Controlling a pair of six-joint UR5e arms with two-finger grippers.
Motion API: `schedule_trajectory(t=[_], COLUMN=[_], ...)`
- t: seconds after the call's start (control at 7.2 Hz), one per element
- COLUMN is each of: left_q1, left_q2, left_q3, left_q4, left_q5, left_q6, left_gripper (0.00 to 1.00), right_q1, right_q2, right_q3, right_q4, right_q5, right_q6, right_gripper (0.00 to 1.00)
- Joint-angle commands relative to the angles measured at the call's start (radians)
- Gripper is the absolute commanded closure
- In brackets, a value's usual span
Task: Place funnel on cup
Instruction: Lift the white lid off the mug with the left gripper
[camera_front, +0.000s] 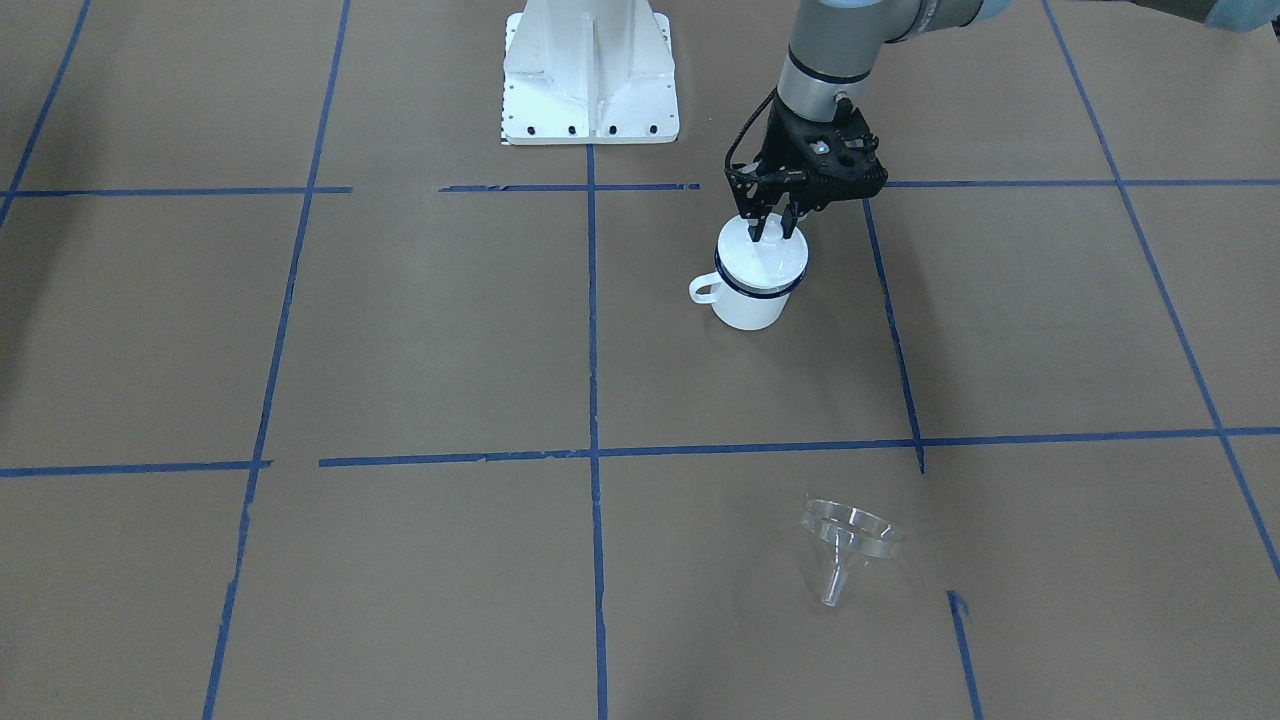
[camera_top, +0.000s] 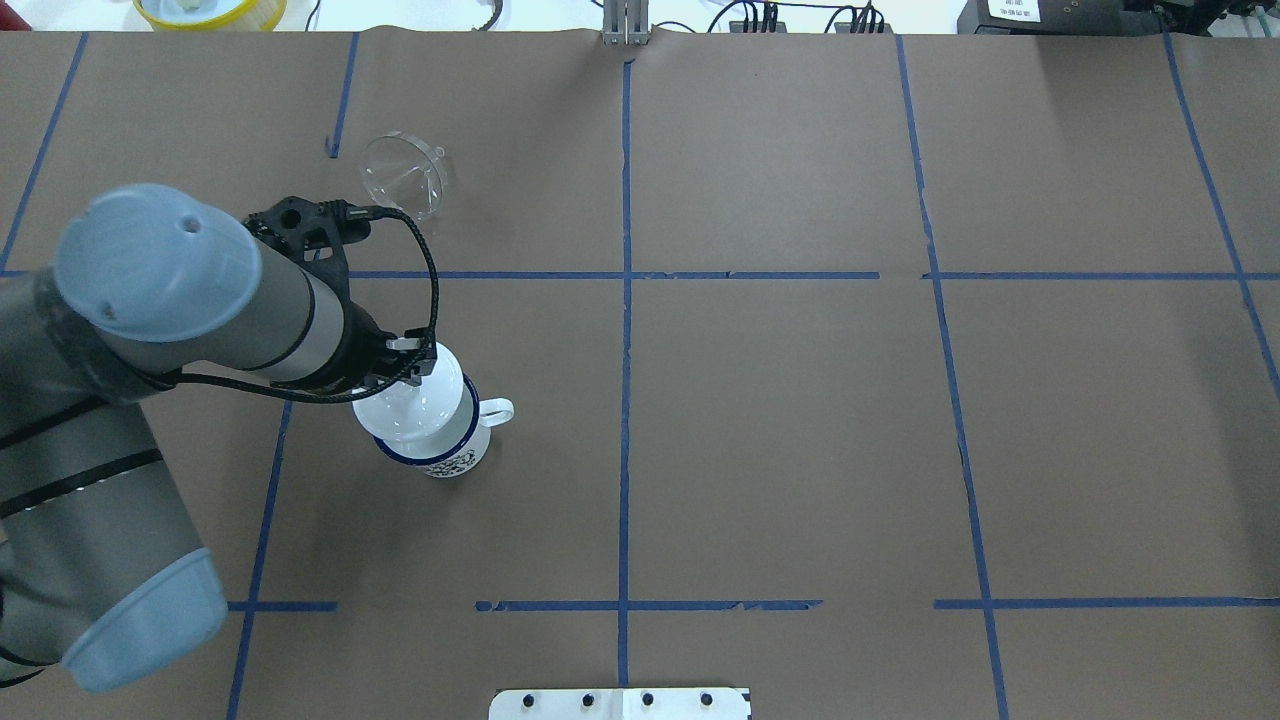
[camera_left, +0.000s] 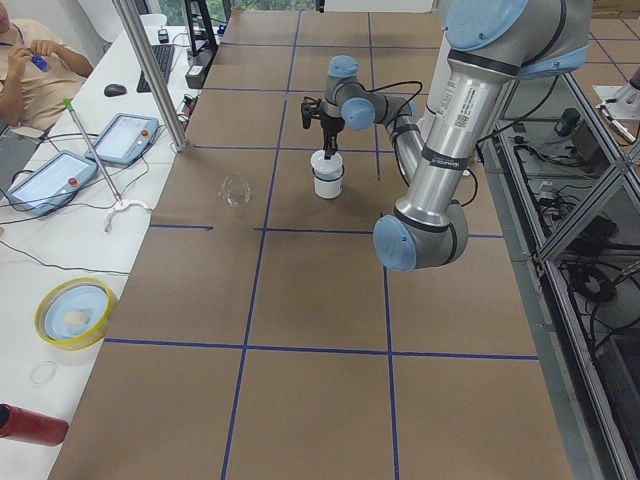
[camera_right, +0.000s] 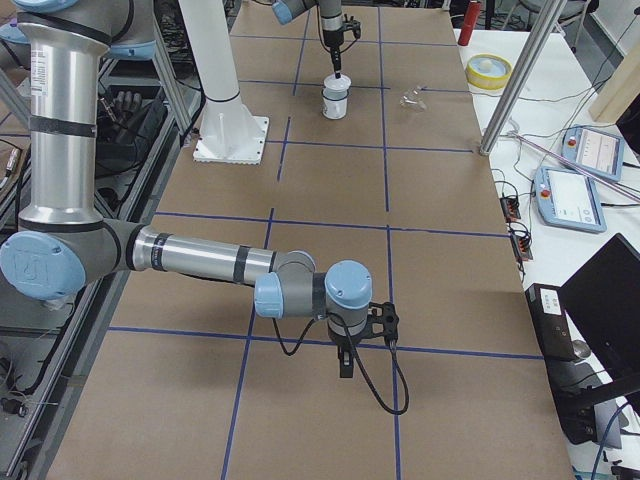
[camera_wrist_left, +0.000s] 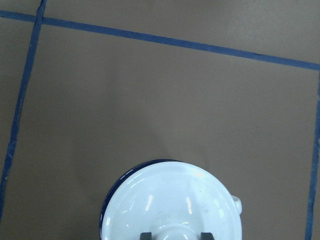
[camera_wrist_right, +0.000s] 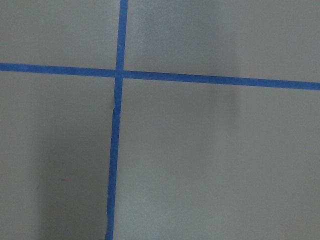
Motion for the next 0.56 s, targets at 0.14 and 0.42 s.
schedule_trajectory(t=[0.14, 0.42], left_q1=[-0.083, -0.072], left_q2=[0.223, 0.386], left_q3=[-0.25, -0.184], left_q4=[0.088, -0.162], left_q5=[-0.008, -0.006], left_q6=[0.242, 0.191], left_gripper=[1.0, 1.0], right_q1=[0.0, 0.0], right_q2=[0.0, 0.0], right_q3=[0.0, 0.0], right_q4=[0.0, 0.0], right_q5=[0.0, 0.0], right_q6=[0.0, 0.0], right_gripper=[0.0, 0.0])
